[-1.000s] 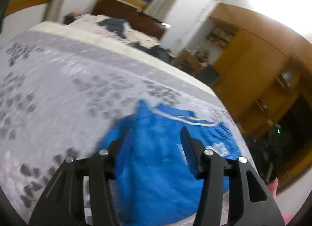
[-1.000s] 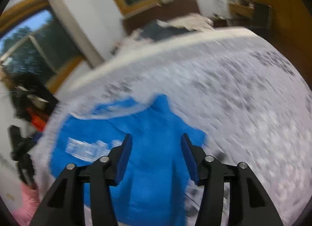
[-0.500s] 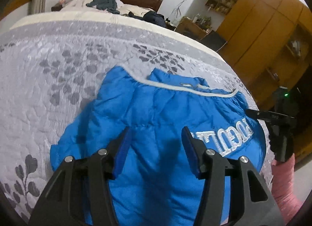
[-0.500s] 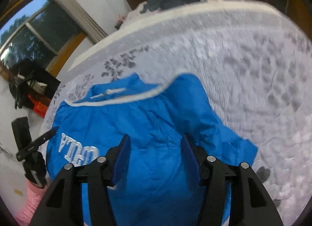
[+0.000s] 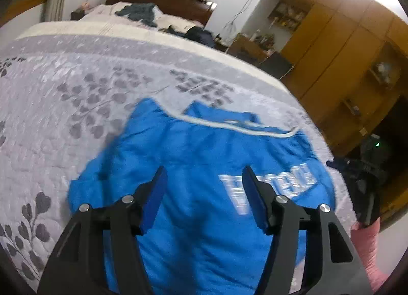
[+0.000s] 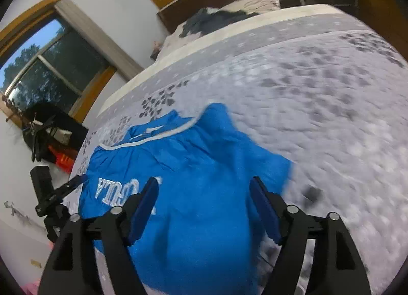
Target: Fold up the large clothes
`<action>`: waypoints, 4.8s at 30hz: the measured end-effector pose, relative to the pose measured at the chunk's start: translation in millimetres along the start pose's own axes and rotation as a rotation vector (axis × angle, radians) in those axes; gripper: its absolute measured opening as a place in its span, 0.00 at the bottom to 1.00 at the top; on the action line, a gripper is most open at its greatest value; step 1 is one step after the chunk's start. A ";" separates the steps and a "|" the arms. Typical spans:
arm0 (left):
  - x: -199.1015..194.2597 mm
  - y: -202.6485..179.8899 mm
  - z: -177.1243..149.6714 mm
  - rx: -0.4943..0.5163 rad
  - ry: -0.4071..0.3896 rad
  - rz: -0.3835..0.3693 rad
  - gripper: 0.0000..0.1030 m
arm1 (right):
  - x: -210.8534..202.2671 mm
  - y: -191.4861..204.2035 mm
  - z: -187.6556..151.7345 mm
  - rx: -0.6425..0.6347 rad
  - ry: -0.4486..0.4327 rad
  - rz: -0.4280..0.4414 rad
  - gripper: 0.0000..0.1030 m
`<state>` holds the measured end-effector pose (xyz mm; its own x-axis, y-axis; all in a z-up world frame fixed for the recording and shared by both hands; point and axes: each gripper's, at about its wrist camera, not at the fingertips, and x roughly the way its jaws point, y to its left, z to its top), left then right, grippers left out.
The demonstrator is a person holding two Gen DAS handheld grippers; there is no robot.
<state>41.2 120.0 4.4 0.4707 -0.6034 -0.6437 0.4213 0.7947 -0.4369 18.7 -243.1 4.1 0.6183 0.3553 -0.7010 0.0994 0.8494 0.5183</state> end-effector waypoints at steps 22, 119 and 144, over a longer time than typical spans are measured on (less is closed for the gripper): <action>44.1 -41.8 -44.3 0.151 0.092 0.083 0.66 | 45.4 -58.6 -50.4 0.119 0.093 0.296 0.68; 35.8 27.1 3.3 -0.147 0.113 -0.325 0.82 | 101.1 254.1 -101.7 -0.501 0.255 0.014 0.59; 54.3 -3.4 5.4 -0.088 0.097 -0.255 0.16 | 76.3 208.5 -85.9 -0.430 0.239 0.162 0.61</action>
<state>69.5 84.3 -25.6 0.2802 -0.7791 -0.5608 0.4455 0.6230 -0.6430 19.6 -5.3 16.6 0.3987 0.5319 -0.7471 -0.3433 0.8420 0.4162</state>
